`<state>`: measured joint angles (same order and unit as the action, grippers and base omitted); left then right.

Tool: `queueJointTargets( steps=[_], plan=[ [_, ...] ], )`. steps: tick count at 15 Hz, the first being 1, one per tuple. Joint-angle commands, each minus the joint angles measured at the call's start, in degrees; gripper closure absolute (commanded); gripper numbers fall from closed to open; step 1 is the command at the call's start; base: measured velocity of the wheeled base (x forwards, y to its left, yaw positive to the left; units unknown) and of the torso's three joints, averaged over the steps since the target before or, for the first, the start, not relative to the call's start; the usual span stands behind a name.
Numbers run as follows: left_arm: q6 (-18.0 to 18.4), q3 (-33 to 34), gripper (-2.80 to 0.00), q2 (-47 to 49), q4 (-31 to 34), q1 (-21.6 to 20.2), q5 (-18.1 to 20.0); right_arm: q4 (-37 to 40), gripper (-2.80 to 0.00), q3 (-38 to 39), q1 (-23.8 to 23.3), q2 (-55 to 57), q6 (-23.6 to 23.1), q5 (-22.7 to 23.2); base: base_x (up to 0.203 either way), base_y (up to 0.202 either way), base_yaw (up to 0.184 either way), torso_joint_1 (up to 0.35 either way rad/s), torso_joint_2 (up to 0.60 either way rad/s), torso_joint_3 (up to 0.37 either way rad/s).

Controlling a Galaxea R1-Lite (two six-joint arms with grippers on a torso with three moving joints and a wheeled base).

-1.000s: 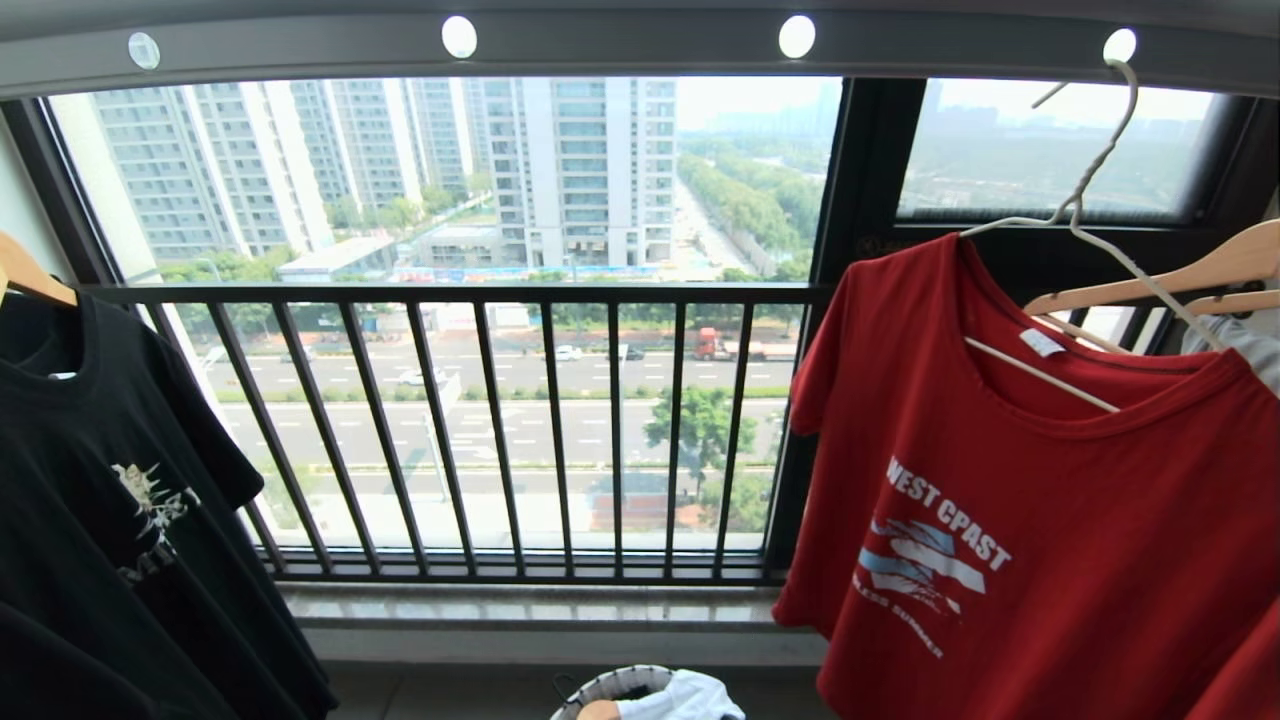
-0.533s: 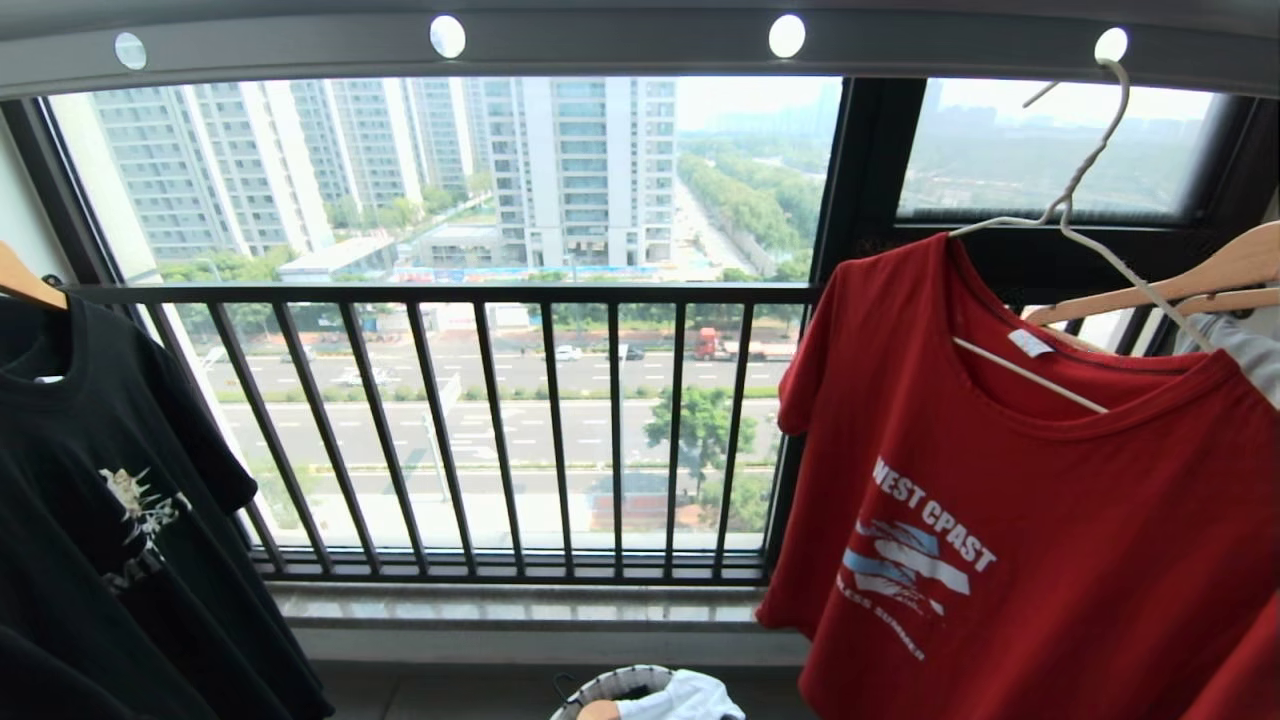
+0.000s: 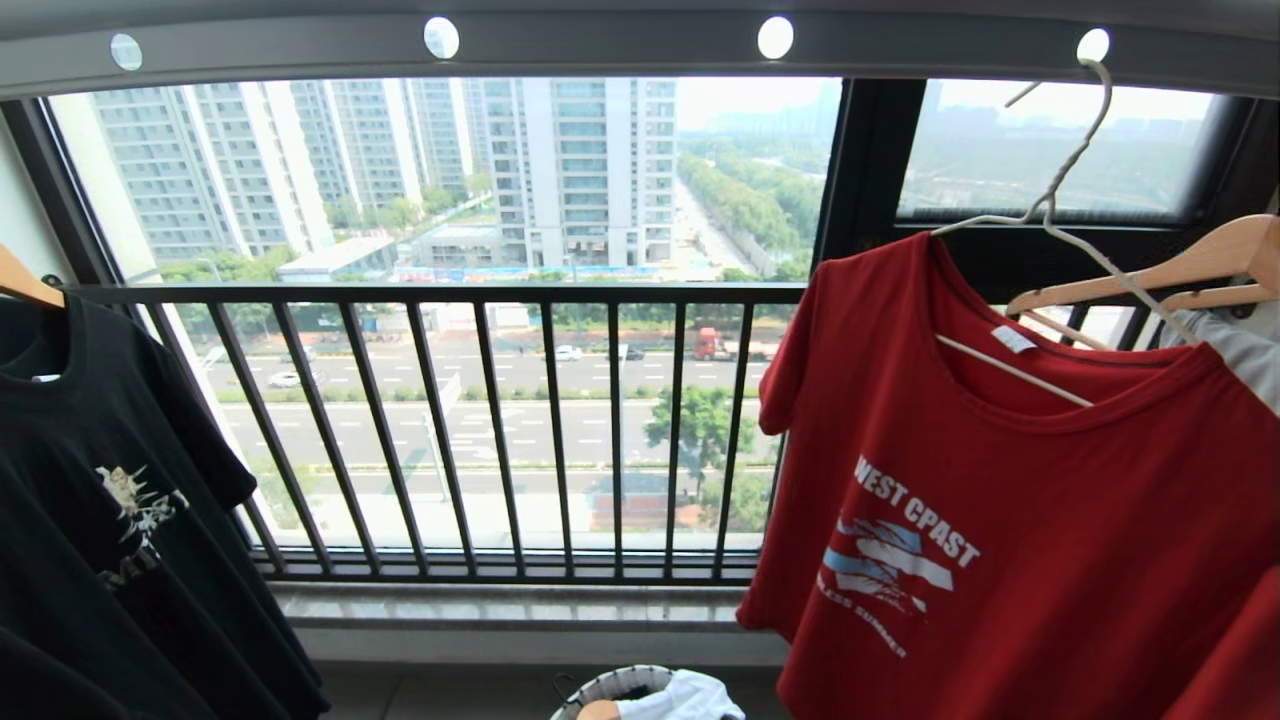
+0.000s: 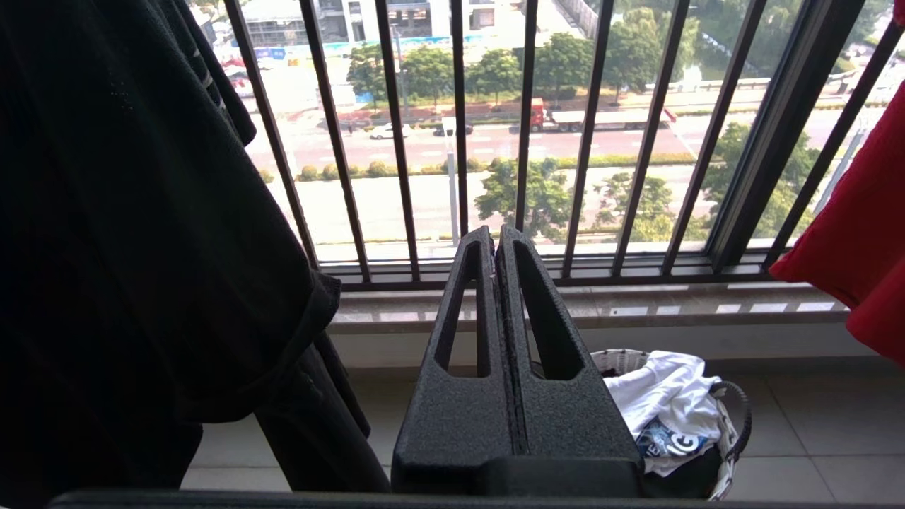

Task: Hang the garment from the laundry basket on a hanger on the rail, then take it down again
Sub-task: Take the clothes off the clothes rack

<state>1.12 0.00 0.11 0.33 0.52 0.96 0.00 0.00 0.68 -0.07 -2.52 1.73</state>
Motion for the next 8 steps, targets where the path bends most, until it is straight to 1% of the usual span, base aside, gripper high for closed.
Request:
queueJointTargets(
  steps=[1, 8],
  plan=[
    [0.02, 0.09, 0.0, -0.02, 0.02, 0.0, 0.0, 0.0, 0.0, 0.0, 0.02, 0.07, -0.03, 0.03, 0.0, 0.0, 0.0, 0.0, 0.0, 0.0],
    [0.02, 0.09, 0.0, -0.02, 0.02, 0.0, 0.01, 0.0, 0.0, 0.0, 0.02, 0.07, -0.11, 0.03, 0.0, 0.0, 0.0, 0.0, 0.0, 0.0]
  ],
)
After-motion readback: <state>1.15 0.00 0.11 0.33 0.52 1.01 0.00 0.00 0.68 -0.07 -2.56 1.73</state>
